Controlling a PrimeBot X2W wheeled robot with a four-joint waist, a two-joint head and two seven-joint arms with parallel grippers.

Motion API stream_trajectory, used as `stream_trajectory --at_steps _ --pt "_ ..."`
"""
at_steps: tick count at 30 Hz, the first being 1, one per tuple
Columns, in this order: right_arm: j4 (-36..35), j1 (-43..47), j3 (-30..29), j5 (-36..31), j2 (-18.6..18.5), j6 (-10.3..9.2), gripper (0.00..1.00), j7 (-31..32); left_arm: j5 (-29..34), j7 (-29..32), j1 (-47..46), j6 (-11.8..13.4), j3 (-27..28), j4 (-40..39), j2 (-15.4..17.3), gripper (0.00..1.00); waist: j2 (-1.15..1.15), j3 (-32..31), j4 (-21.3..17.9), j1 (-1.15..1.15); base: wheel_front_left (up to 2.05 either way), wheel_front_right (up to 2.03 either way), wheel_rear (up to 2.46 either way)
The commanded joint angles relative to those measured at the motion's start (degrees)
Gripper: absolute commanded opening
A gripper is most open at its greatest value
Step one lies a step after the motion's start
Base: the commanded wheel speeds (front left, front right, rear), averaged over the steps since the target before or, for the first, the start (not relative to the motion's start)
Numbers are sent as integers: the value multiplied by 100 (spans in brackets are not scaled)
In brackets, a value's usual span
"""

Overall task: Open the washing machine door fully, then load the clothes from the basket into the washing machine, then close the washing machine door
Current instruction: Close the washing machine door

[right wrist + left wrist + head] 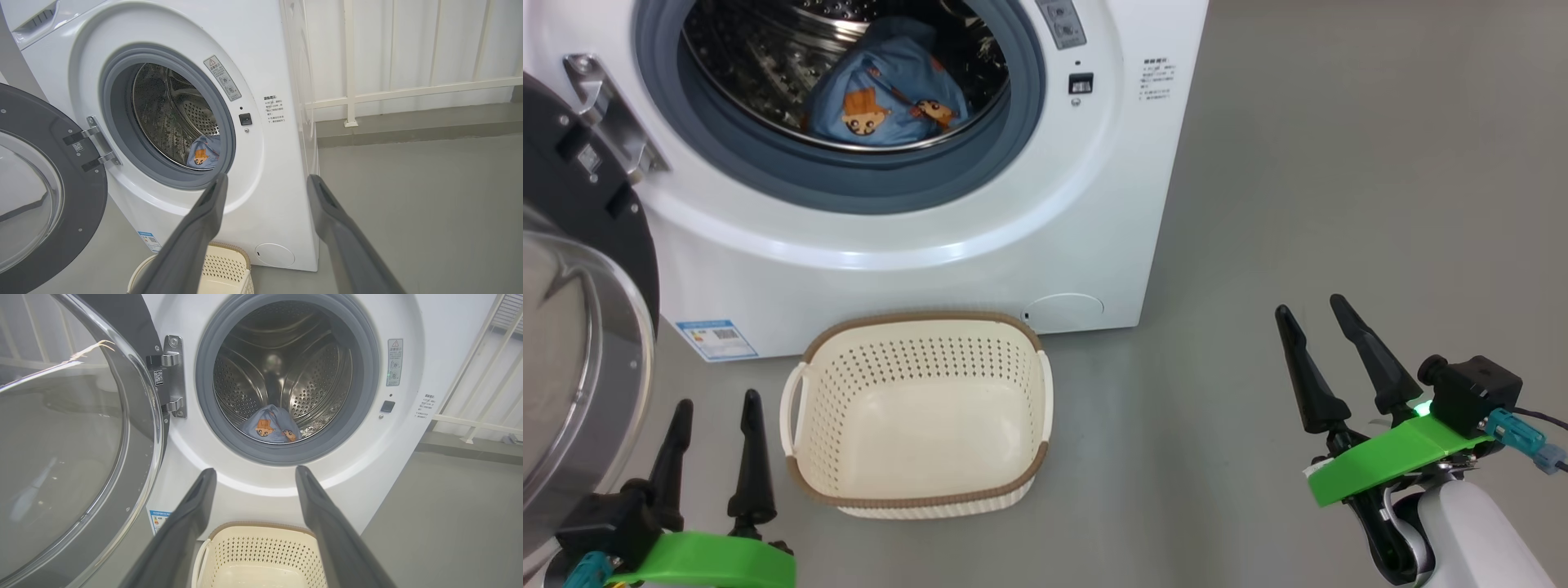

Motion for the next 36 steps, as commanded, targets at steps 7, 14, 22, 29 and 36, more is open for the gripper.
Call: stream_trajectory --at_steps 7,14,22,29,36 --pt "-124 21 111 81 -37 9 100 -27 79 -30 -126 3 218 -139 81 100 0 -3 -17 0 -38 38 0" --pt "-119 40 115 85 -45 9 100 -27 93 -30 -97 9 214 -144 70 100 0 -29 -24 0 0 0 0" --pt "-114 49 142 86 -64 9 100 -27 99 -30 -84 1 187 -142 56 100 0 -37 11 0 0 0 0" --pt "-79 60 191 91 -75 9 100 -27 93 -30 -88 -10 158 -90 58 100 0 -96 117 0 0 0 0" --pt "-61 100 248 115 -103 9 100 -27 88 -30 -98 2 157 -86 30 100 0 -118 425 0 0 0 0"
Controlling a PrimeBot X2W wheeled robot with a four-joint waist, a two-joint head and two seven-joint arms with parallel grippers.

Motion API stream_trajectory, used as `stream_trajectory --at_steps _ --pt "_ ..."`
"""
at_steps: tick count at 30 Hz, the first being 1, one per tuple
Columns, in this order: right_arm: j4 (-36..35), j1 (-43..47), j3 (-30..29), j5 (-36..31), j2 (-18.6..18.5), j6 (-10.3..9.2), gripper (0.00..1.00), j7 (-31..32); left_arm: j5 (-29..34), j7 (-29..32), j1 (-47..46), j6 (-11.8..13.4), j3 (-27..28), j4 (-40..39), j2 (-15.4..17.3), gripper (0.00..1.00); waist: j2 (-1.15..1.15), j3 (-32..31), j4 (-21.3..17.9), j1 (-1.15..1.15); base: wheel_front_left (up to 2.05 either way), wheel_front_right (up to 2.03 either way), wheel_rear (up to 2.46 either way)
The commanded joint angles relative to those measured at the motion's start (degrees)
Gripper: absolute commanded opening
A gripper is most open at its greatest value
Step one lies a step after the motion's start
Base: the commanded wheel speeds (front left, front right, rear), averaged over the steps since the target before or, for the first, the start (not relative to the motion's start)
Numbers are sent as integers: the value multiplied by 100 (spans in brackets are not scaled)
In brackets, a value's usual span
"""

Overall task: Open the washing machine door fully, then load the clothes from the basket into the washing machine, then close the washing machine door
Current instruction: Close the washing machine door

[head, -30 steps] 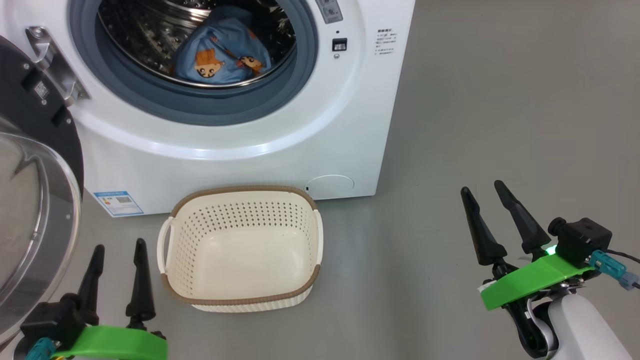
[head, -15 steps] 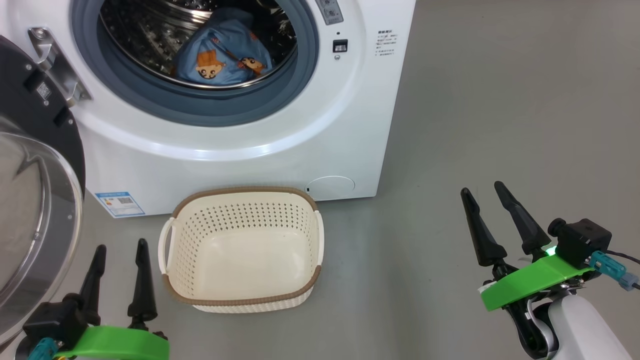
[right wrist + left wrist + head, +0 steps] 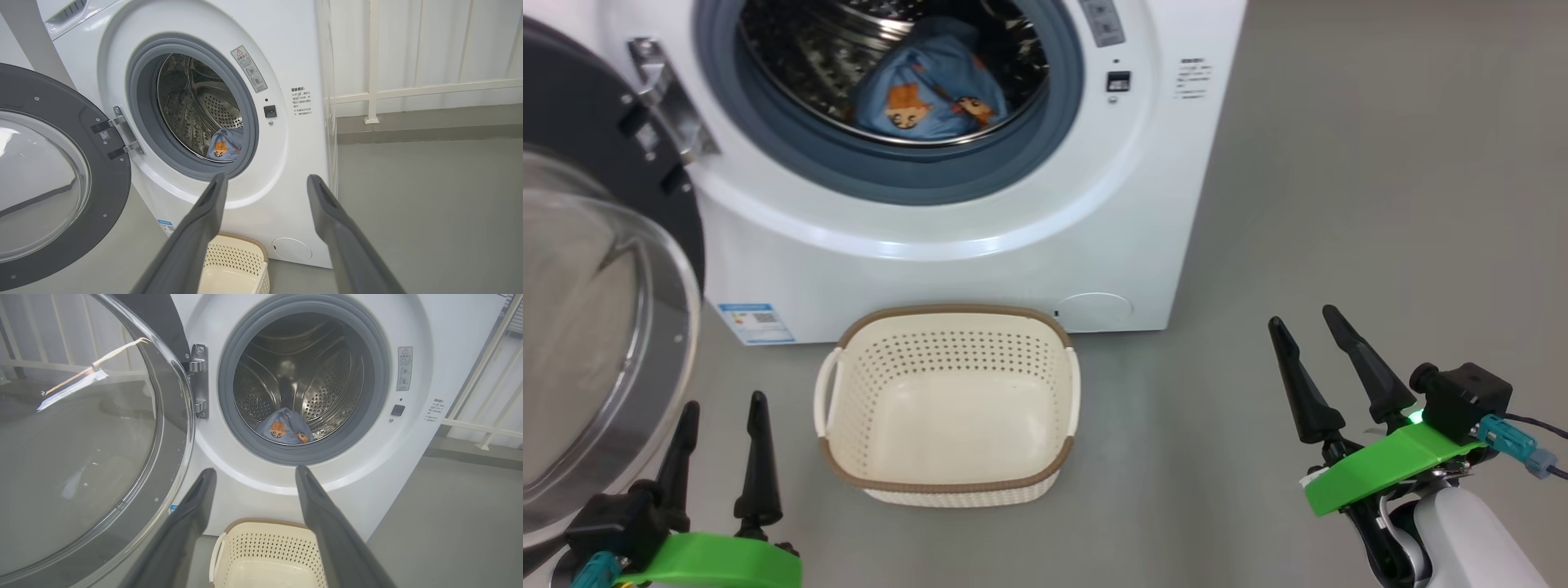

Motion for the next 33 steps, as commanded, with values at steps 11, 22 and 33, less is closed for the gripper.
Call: stream_trajectory --at_steps 11,22,33 --pt "-75 33 226 126 -72 9 100 -27 48 -30 -47 32 263 -60 -3 100 0 -79 846 0 0 0 0" --pt "-30 12 286 154 -69 9 100 -27 25 -30 -66 125 402 26 -126 100 0 -122 1495 0 0 0 0" --pt "14 9 365 193 -55 9 100 -27 110 -30 -55 161 520 51 -289 100 0 -209 2092 0 0 0 0"
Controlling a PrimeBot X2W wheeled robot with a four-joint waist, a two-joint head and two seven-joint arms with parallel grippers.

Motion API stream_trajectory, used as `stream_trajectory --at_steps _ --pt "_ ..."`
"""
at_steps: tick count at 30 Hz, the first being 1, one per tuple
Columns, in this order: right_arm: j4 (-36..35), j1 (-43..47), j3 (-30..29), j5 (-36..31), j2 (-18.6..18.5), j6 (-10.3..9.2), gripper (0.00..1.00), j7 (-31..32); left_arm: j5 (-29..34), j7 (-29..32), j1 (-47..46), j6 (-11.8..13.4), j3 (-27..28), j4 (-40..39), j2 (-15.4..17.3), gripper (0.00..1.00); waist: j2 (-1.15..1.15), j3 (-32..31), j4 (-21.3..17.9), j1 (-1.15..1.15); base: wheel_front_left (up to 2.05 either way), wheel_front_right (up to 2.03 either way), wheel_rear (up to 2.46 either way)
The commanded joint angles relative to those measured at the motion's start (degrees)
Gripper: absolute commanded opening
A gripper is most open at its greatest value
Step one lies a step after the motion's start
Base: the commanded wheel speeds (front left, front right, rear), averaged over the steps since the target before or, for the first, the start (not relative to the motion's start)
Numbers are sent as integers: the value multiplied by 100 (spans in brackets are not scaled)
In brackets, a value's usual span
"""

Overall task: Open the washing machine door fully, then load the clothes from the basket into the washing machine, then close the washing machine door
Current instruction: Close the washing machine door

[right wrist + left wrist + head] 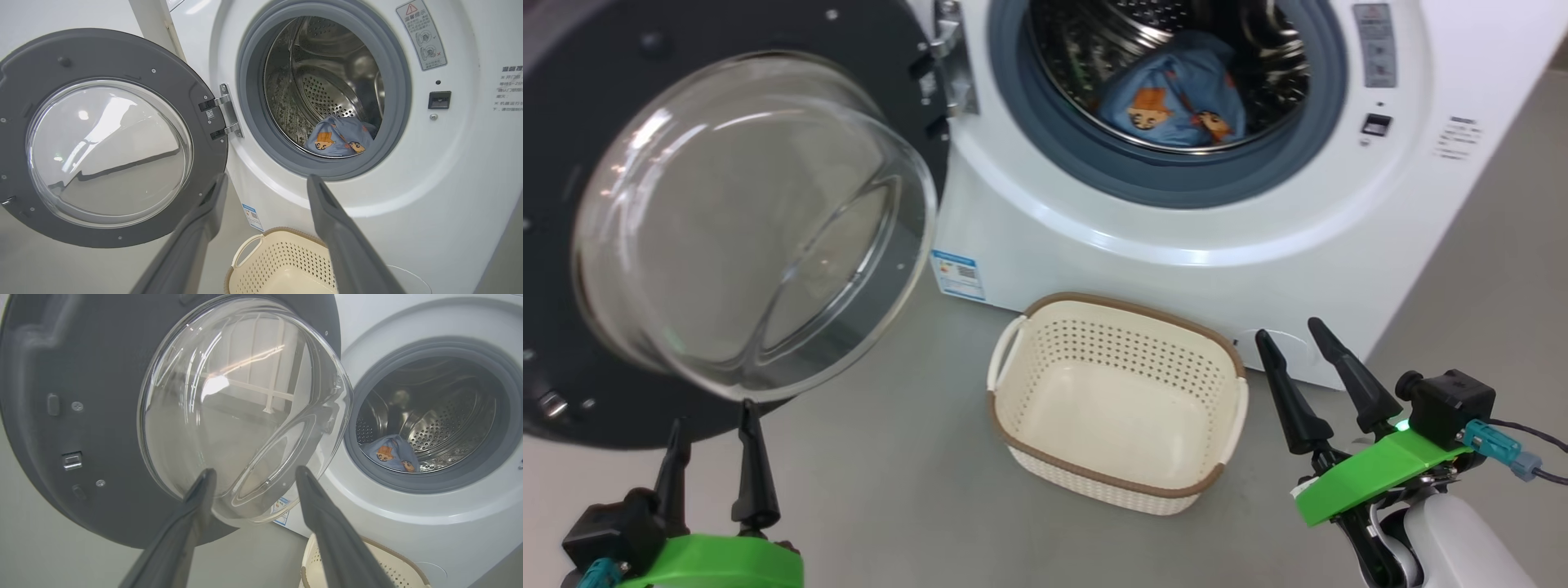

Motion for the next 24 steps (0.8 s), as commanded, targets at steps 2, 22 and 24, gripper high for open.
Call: stream_trajectory --at_steps 2,22,24 --pt "-114 13 163 17 8 9 100 -27 79 -30 -52 5 235 -124 53 100 0 -39 285 0 0 0 0" --pt "-55 -33 405 92 38 9 100 -27 214 -30 31 -37 337 -142 -71 100 0 -121 669 0 0 0 0" --pt "-54 -36 408 96 28 9 100 -27 219 -30 32 -44 354 -157 -77 100 0 -121 655 0 0 0 0"
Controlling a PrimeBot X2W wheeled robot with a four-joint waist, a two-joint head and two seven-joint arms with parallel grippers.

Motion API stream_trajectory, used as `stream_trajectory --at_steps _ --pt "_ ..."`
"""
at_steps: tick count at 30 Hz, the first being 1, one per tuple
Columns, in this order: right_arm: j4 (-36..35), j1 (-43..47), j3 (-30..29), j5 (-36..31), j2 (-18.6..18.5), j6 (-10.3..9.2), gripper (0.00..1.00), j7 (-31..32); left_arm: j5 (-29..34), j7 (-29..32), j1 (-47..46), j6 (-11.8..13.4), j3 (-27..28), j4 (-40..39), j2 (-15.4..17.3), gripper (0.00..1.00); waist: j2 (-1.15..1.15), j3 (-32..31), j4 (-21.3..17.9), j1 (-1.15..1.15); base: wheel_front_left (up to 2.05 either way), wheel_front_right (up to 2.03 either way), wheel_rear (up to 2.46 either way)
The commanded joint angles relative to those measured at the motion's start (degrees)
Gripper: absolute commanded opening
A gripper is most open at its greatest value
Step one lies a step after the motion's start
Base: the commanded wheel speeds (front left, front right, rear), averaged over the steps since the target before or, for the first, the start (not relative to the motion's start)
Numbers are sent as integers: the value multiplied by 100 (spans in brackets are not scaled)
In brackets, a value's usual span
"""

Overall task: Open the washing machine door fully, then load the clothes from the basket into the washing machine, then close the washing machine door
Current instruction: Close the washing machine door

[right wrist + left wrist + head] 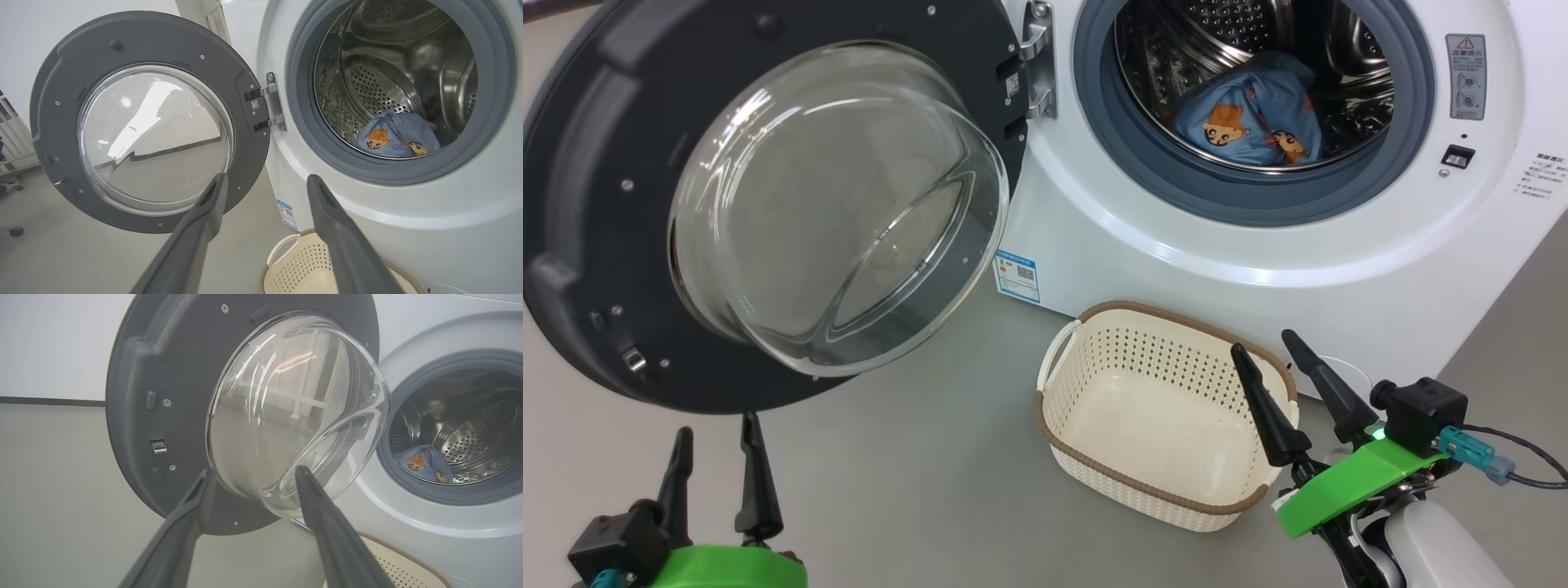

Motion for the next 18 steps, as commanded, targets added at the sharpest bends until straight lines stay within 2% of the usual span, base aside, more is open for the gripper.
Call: stream_trajectory --at_steps 1,9,10,12,13,14,18 --pt "-115 -36 116 48 -28 9 100 -27 60 -32 -86 -16 235 -158 67 100 0 1 -18 0 0 0 0" --pt "-106 -33 129 61 -44 9 100 -27 77 -32 -88 -53 305 -198 58 100 0 -10 -100 0 0 0 0" --pt "-104 -31 133 62 -43 9 100 -27 75 -32 -96 -64 317 -207 62 92 0 -15 -114 0 0 0 0" --pt "-103 -24 141 65 -39 9 100 -27 66 -32 -113 -81 345 -231 77 45 0 -23 -147 0 0 0 0" --pt "-104 -11 148 65 -32 9 100 -27 32 -32 -136 -105 385 -274 85 11 0 -34 -183 0 0 0 0" --pt "-103 -2 147 65 -32 9 100 -27 5 -32 -153 -122 408 -302 89 0 0 -39 -200 0 0 0 0" --pt "-103 30 145 67 -49 9 100 -27 -183 -1 -279 -216 493 -396 160 0 0 -44 -256 0 0 0 0"
